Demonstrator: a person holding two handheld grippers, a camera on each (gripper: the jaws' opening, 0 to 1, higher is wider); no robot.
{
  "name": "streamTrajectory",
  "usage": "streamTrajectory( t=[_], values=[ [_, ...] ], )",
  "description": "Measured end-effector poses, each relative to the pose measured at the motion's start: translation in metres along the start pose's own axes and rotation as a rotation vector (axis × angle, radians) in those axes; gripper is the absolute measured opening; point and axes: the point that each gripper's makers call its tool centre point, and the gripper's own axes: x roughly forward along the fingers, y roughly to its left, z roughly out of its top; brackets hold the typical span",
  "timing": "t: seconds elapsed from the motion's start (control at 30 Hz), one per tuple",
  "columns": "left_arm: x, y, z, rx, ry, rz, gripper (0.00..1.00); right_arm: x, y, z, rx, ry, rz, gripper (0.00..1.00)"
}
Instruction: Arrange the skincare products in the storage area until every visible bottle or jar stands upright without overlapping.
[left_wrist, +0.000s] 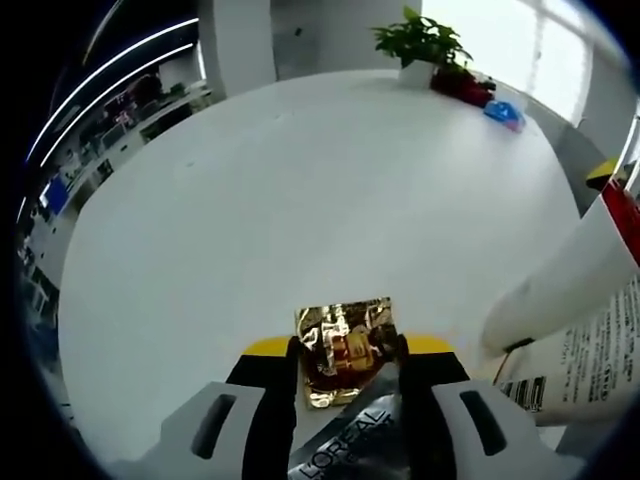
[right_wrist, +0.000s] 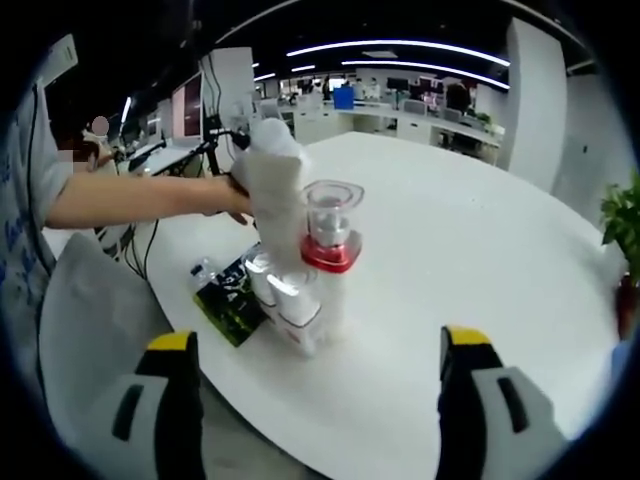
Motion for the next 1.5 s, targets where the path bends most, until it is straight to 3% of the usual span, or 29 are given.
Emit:
streamTrajectory(
  t=[0.27,1.5],
  values=[
    [0.001,0.003,0.002,-0.013,-0.018,0.007,0.32,-0.001,0.001,0.001,0.004,-0.003,-0.002,1.0],
    [-0.012,0.02,0.014,0.012,-0.073,0.051,0.36,-0.005,0.004,0.011,0.0,-0.02,0.003,1.0]
  ],
)
